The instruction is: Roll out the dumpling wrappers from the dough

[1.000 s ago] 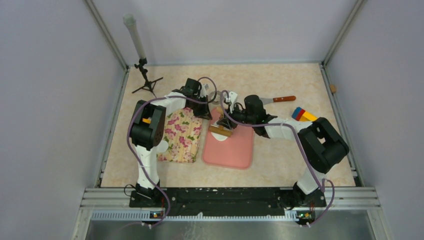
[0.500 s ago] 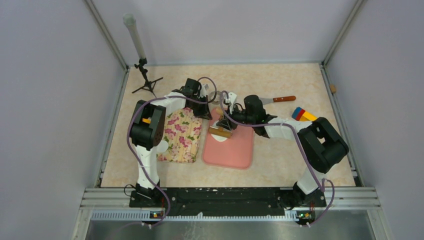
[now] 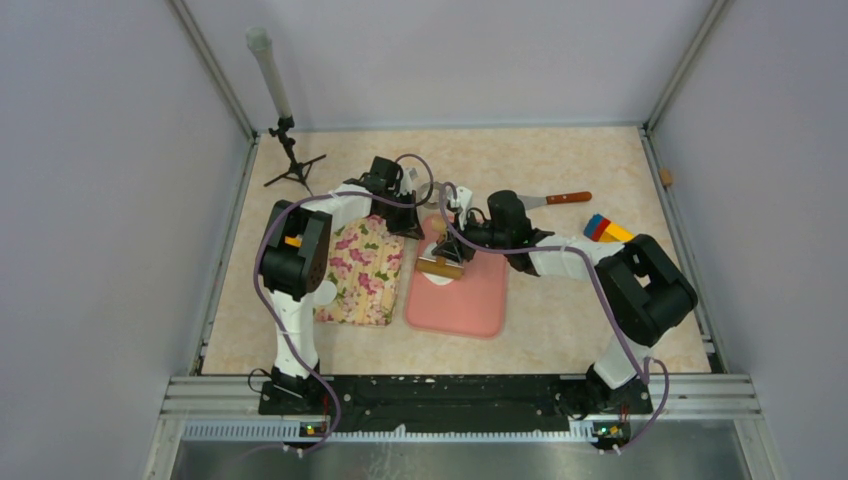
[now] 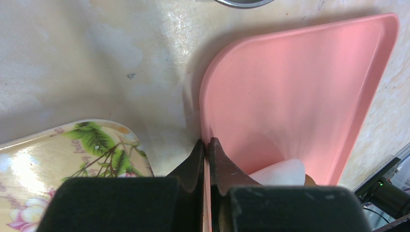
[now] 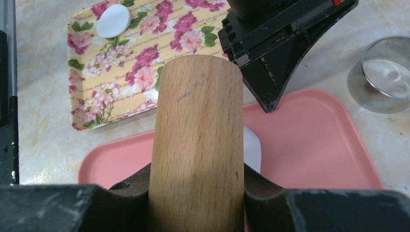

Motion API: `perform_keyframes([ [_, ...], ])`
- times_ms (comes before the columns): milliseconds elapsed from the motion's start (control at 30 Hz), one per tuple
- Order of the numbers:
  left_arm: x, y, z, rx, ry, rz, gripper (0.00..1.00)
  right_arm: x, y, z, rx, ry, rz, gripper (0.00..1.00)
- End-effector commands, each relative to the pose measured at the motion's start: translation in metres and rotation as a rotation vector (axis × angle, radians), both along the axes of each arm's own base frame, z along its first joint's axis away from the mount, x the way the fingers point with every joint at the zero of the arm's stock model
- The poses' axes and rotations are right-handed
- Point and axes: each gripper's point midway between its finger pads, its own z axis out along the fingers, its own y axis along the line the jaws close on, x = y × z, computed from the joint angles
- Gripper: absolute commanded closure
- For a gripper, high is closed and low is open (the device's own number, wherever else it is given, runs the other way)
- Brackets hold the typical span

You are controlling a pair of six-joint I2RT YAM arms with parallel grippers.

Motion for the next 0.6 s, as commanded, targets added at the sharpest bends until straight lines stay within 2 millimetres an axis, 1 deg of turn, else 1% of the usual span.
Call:
perform_keyframes([
  [0,-0.0339,0.0172,-0.0293,0.089,0.124,-0.009,1.00,-0.0911,-0.0466,-0.1051,-0.290,0.447,0.056,1.00],
  [567,-0.0342,0.0169,-0.0269,0.085,0.122,-0.009,1.00,-0.0897,-0.0455,-0.1000,-0.282,0.435,0.058,1.00],
])
